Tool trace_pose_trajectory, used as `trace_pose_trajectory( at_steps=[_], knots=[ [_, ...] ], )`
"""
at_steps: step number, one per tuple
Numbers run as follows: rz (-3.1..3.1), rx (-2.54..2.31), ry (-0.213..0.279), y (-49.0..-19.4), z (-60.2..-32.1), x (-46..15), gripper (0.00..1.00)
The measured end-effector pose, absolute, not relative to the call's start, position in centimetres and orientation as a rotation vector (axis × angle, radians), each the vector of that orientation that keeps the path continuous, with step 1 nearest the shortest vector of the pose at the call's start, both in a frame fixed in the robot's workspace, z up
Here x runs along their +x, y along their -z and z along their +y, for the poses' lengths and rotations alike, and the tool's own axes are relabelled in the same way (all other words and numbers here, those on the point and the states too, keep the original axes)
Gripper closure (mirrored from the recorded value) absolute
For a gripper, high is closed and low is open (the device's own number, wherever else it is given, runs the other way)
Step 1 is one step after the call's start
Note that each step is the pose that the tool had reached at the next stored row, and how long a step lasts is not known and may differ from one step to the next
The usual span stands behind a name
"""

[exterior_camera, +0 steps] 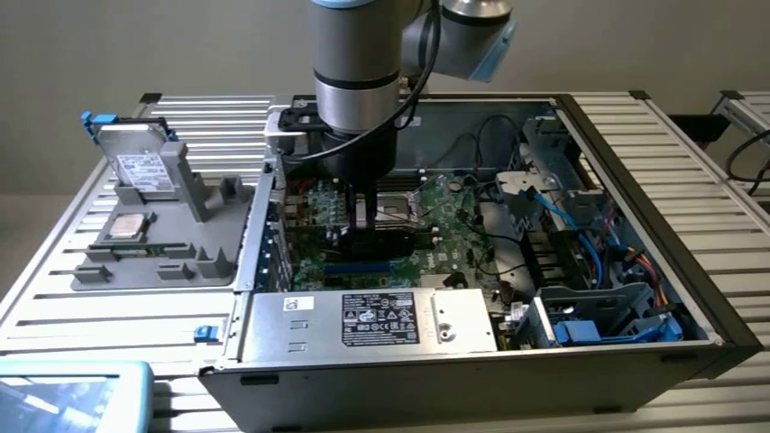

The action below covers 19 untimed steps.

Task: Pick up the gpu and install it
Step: 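Insert the gpu into the slot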

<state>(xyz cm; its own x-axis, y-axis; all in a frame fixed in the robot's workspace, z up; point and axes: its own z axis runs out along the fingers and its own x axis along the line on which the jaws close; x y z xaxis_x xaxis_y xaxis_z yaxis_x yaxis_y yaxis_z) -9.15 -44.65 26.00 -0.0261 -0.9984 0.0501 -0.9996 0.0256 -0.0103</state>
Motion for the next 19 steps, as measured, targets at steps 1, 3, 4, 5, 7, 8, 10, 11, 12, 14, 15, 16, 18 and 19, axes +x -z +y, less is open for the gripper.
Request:
trace_pose_trajectory(
  at_steps=[1, 3, 4, 5, 7, 8, 10, 11, 12, 14, 15, 16, 18, 19],
  knots=[
    [-2.229, 2.172, -0.066, -25.95, -44.65, -9.15, 0.72],
    [-2.228, 2.171, -0.067, -25.82, -44.65, -9.15, 0.72],
    [-2.228, 2.171, -0.067, -25.77, -44.65, -9.15, 0.72],
    [-2.227, 2.17, -0.066, -25.75, -44.65, -9.16, 0.72],
    [-2.226, 2.169, -0.062, -25.72, -44.64, -9.16, 0.72],
    [-2.225, 2.168, -0.06, -25.7, -44.64, -9.16, 0.72],
    [-2.224, 2.168, -0.06, -25.68, -44.65, -9.16, 0.72],
    [-2.224, 2.168, -0.06, -25.68, -44.65, -9.16, 0.72],
    [-2.224, 2.168, -0.06, -25.67, -44.65, -9.16, 0.72],
    [-2.224, 2.168, -0.06, -25.66, -44.65, -9.16, 0.72],
    [-2.225, 2.168, -0.06, -25.64, -44.66, -9.16, 0.72],
    [-2.225, 2.168, -0.061, -25.58, -44.66, -9.15, 0.72],
    [-2.225, 2.169, -0.062, -25.51, -44.66, -9.15, 0.72],
    [-2.225, 2.169, -0.063, -25.5, -44.66, -9.15, 0.72]
  ],
)
